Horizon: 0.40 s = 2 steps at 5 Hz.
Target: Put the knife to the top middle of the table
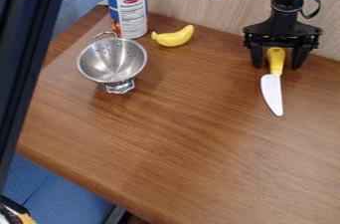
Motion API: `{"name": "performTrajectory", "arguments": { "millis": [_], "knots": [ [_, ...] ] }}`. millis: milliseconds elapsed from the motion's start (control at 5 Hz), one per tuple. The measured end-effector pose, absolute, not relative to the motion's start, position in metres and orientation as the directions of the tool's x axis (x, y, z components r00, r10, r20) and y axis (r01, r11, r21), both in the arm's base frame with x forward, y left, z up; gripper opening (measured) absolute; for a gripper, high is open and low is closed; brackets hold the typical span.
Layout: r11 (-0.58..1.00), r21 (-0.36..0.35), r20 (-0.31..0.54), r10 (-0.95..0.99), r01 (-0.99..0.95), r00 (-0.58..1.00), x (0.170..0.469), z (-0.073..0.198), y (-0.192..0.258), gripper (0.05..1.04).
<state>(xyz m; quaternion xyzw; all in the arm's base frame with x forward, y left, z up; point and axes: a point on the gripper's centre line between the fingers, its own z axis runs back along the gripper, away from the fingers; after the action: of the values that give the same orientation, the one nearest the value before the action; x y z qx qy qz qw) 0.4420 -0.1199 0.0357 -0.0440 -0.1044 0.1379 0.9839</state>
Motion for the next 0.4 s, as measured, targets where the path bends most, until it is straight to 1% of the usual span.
{"name": "performTrajectory", "arguments": {
  "millis": [200, 400],
  "knots": [
    [0.955, -0.126, 0.19, 0.29, -0.27, 0.938, 0.441, 0.042, -0.116, 1.0],
    [0.952, -0.162, 0.255, 0.296, -0.261, 0.92, 0.44, 0.075, -0.113, 1.0]
  ]
}}
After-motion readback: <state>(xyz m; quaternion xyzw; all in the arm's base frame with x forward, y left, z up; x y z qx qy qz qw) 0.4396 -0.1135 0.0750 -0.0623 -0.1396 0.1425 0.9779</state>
